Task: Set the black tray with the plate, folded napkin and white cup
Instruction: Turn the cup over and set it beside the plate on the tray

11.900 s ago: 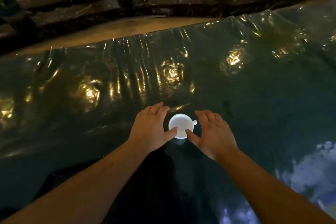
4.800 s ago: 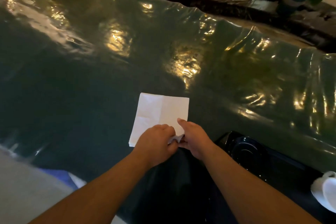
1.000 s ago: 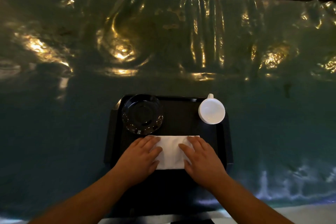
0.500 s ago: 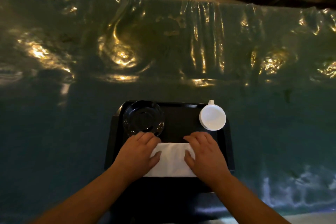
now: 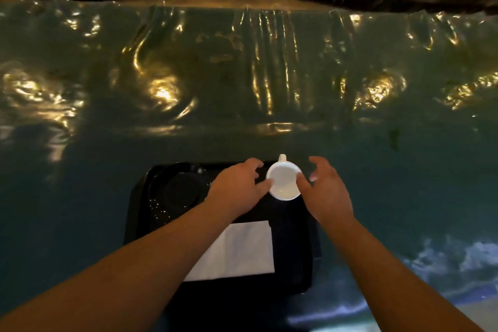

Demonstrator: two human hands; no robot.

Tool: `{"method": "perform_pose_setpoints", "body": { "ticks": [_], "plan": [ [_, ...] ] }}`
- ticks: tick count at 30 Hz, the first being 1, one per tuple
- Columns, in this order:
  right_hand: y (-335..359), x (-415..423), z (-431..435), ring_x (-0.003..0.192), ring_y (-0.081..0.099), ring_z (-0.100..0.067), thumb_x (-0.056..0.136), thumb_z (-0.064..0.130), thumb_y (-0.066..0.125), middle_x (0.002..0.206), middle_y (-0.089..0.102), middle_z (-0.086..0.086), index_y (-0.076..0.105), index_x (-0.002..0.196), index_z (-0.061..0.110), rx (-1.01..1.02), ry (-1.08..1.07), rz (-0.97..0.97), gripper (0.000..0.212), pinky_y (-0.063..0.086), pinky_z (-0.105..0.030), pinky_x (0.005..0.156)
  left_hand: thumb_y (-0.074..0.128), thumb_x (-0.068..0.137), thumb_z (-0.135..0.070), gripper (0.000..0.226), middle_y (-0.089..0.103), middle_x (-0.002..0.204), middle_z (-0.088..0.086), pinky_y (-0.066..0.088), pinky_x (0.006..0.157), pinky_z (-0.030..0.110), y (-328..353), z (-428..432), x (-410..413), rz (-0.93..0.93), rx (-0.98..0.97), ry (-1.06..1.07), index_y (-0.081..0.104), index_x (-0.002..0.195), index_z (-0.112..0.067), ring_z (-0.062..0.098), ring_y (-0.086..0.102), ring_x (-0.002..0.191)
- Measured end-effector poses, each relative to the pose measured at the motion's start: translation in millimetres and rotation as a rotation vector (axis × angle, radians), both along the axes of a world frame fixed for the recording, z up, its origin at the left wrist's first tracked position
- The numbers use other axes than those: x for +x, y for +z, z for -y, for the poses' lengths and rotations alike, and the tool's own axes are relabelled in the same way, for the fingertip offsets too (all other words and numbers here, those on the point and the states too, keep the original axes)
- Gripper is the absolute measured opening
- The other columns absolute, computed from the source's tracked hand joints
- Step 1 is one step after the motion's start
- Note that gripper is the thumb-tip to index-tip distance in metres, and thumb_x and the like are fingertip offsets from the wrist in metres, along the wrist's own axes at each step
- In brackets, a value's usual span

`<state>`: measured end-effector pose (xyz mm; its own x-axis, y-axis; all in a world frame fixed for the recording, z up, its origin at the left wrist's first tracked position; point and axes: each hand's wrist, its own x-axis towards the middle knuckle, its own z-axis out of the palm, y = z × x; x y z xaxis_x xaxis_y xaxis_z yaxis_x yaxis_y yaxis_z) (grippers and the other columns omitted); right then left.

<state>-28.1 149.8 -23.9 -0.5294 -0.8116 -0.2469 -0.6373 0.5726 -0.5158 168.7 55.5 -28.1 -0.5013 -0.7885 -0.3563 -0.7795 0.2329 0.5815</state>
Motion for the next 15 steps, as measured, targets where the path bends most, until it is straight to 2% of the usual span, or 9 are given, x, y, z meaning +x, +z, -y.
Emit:
{"method": "perform_pose_setpoints", "body": {
  "ticks": [2, 5, 7, 10, 12, 15],
  "plan": [
    [-6, -9, 2, 0.090, 0.062, -0.018, 0.098, 0.043, 0.057, 0.103, 0.067, 0.004, 0.050, 0.142, 0.026, 0.084, -0.045, 0.097, 0.048, 0.044, -0.033, 0.069, 0.058, 0.093, -0.059, 0.052, 0.073, 0.110, -0.007, 0.052, 0.076, 0.036, -4, 6, -16, 0.021, 0.064, 0.037, 0.058, 0.135, -0.028, 0.015, 0.066, 0.094],
    [-14, -17, 3, 0.093, 0.064, -0.019, 0.100, 0.038, 0.051, 0.107, 0.072, 0.003, 0.060, 0.130, 0.026, 0.107, -0.055, 0.202, 0.034, 0.044, -0.030, 0.068, 0.057, 0.095, -0.054, 0.037, 0.073, 0.108, -0.005, 0.044, 0.071, 0.035, -11, 13, -30, 0.079, 0.049, 0.026, 0.065, 0.122, -0.031, 0.016, 0.061, 0.089],
    [-15, -21, 4, 0.086, 0.067, -0.016, 0.098, 0.036, 0.050, 0.094, 0.072, 0.006, 0.063, 0.123, 0.027, 0.113, -0.056, 0.257, 0.029, 0.047, -0.029, 0.065, 0.058, 0.096, -0.050, 0.029, 0.073, 0.108, -0.005, 0.043, 0.071, 0.035, -17, 17, -32, 0.098, 0.059, 0.009, 0.067, 0.117, -0.032, 0.015, 0.059, 0.088],
    [-17, -25, 6, 0.074, 0.068, -0.012, 0.098, 0.043, 0.053, 0.087, 0.073, 0.006, 0.065, 0.116, 0.029, 0.103, -0.071, 0.329, 0.026, 0.055, -0.033, 0.069, 0.060, 0.096, -0.046, 0.025, 0.073, 0.108, -0.005, 0.043, 0.073, 0.035, -23, 23, -34, 0.095, 0.077, 0.012, 0.070, 0.115, -0.033, 0.016, 0.058, 0.088],
    [-17, -23, 6, 0.065, 0.067, -0.008, 0.098, 0.047, 0.056, 0.078, 0.074, 0.005, 0.068, 0.108, 0.030, 0.080, -0.036, 0.376, 0.023, 0.055, -0.033, 0.066, 0.061, 0.097, -0.044, 0.023, 0.073, 0.108, -0.005, 0.044, 0.074, 0.034, -26, 25, -33, 0.108, 0.078, 0.042, 0.071, 0.114, -0.034, 0.016, 0.059, 0.088],
    [-17, -15, 13, 0.056, 0.065, -0.005, 0.098, 0.041, 0.055, 0.069, 0.072, 0.005, 0.069, 0.097, 0.034, 0.056, 0.018, 0.384, 0.016, 0.049, -0.027, 0.057, 0.060, 0.099, -0.044, 0.022, 0.072, 0.102, -0.005, 0.048, 0.073, 0.035, -29, 25, -30, 0.124, 0.086, 0.089, 0.072, 0.112, -0.032, 0.016, 0.062, 0.088]
  ]
}}
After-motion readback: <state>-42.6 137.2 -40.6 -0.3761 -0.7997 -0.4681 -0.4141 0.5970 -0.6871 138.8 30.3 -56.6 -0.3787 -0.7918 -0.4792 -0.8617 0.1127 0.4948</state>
